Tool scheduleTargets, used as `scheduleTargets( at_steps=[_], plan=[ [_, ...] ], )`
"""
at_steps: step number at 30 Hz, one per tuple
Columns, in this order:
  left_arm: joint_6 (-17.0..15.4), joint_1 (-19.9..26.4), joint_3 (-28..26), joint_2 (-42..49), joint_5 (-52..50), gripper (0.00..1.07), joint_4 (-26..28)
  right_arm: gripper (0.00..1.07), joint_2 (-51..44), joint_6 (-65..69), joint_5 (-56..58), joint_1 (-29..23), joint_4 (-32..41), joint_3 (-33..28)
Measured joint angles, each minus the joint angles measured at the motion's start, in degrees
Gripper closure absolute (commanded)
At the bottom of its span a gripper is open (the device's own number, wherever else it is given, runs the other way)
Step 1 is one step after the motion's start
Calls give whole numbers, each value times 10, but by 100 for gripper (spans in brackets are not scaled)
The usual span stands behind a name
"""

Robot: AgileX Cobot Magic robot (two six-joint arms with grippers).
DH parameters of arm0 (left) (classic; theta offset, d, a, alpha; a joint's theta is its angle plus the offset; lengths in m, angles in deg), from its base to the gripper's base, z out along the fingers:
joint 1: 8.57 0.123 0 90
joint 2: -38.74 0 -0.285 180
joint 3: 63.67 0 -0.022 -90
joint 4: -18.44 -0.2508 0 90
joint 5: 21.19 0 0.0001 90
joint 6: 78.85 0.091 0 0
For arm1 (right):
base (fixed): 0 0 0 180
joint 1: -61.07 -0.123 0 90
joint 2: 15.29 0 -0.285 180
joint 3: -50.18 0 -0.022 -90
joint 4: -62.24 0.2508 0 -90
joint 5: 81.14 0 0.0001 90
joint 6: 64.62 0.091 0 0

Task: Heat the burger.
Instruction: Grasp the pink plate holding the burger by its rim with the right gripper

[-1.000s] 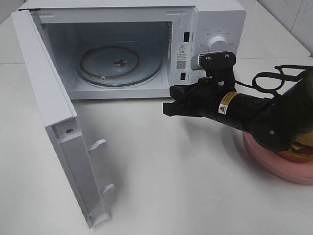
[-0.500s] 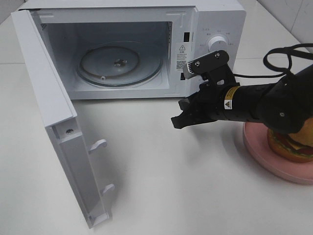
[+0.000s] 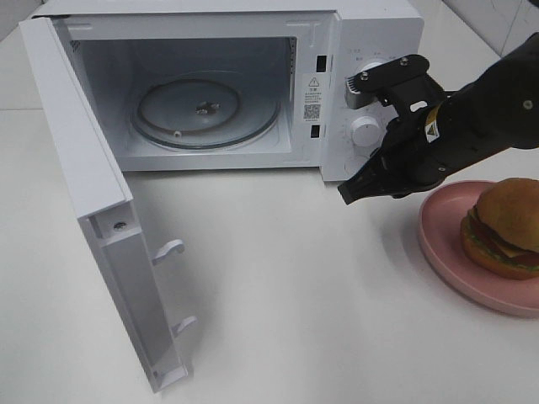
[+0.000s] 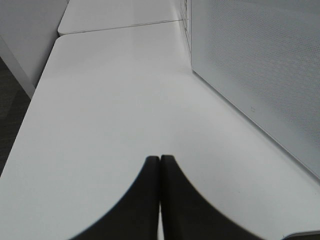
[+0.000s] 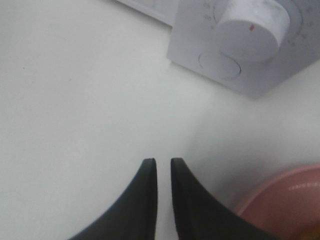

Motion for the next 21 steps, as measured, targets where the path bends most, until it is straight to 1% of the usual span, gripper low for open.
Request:
scheduleTargets(
  at_steps=[1, 3, 4, 6, 7, 8, 9, 10, 11, 12, 13, 14, 15, 18, 21],
  plan=[
    [0, 0, 0, 0, 0, 106, 0, 92, 0, 0, 0, 0, 0, 0],
    [0, 0, 0, 0, 0, 106, 0, 87, -7, 0, 55, 0, 49, 13],
    [0, 0, 0, 0, 0, 106, 0, 87, -7, 0, 55, 0, 49, 13],
    [0, 0, 0, 0, 0, 106, 0, 77, -14, -3, 99, 0, 104, 21],
    [0, 0, 0, 0, 0, 106, 0, 77, -14, -3, 99, 0, 104, 21],
    [0, 0, 0, 0, 0, 106, 0, 68, -15, -16, 136, 0, 139, 25],
    [0, 0, 0, 0, 0, 106, 0, 68, -15, -16, 136, 0, 139, 25],
    [0, 0, 0, 0, 0, 106, 0, 57, -16, -28, 174, 0, 168, 28],
    [0, 0, 0, 0, 0, 106, 0, 53, -17, -33, 203, 0, 180, 29],
    [0, 0, 0, 0, 0, 106, 0, 53, -17, -33, 203, 0, 180, 29],
    [0, 0, 0, 0, 0, 106, 0, 42, -17, -35, 213, 0, 183, 29],
    [0, 0, 0, 0, 0, 106, 0, 42, -17, -35, 213, 0, 183, 29],
    [0, 0, 0, 0, 0, 106, 0, 33, -17, -39, 225, 0, 183, 29],
    [0, 0, 0, 0, 0, 106, 0, 28, -17, -41, 232, 0, 184, 29],
    [0, 0, 0, 0, 0, 106, 0, 29, -17, -41, 233, 0, 179, 29]
  ],
)
